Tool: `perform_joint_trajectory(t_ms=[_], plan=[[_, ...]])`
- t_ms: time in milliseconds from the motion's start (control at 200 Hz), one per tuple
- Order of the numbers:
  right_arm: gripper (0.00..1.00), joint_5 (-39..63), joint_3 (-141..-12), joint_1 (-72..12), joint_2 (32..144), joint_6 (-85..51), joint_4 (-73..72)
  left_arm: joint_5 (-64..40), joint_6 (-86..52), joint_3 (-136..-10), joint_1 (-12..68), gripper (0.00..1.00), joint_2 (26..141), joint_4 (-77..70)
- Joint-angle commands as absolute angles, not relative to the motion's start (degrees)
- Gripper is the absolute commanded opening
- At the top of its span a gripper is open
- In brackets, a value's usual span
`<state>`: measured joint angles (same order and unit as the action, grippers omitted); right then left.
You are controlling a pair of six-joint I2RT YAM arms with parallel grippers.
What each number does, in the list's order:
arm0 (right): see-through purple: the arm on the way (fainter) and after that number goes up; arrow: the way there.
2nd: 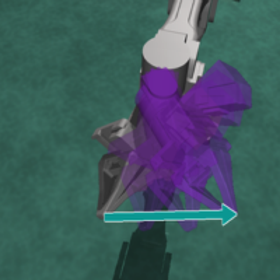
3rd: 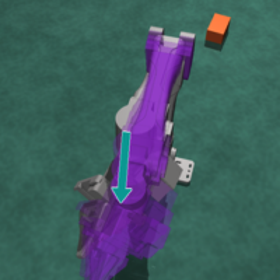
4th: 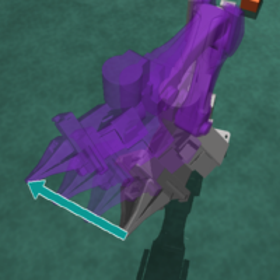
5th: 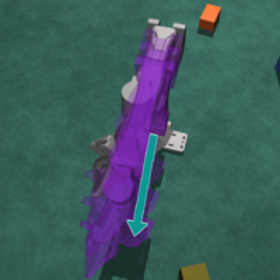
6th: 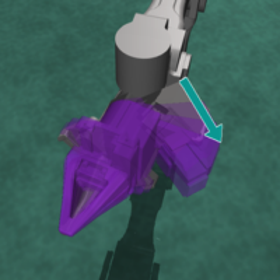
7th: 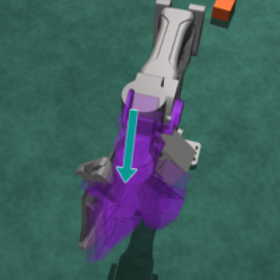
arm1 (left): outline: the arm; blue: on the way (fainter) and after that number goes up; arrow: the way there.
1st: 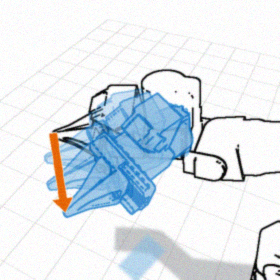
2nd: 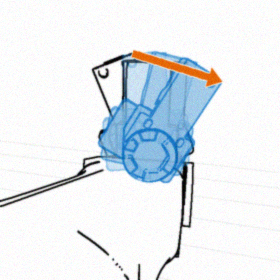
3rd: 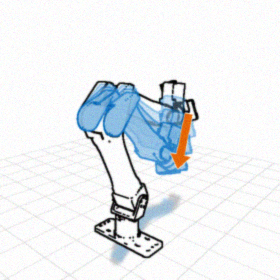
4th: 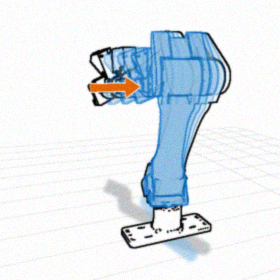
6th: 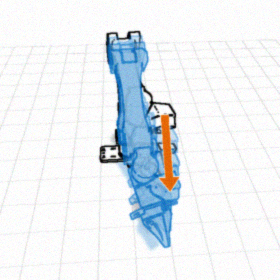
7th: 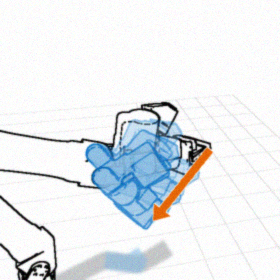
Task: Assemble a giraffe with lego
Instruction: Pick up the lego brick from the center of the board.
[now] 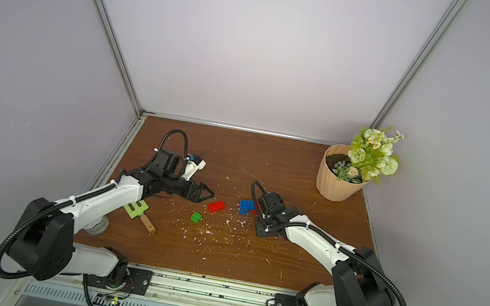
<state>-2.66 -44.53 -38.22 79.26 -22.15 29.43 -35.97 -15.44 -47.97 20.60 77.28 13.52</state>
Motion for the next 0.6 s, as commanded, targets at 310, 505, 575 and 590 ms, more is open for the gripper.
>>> perform_joint_trajectory(t_ms=[310,505,575,590], plan=[[0.38,-3.3,-44.4,-38.1,80.1,-21.6,28.9,-36.2,-15.2,-48.9,21.2,1.0,77.5,13.7],[0.28,-4.3,-46.2,-38.1,79.6,-22.1,31.1,-36.1,-15.2,-48.8,21.2,0.99,77.4,13.7],[0.25,-4.9,-47.9,-38.1,79.4,-22.7,33.2,-36.0,-15.3,-48.9,21.2,0.99,77.4,13.7],[0.25,-4.9,-48.4,-38.2,79.3,-22.9,33.8,-36.1,-15.2,-48.8,21.2,1.0,77.3,13.7]])
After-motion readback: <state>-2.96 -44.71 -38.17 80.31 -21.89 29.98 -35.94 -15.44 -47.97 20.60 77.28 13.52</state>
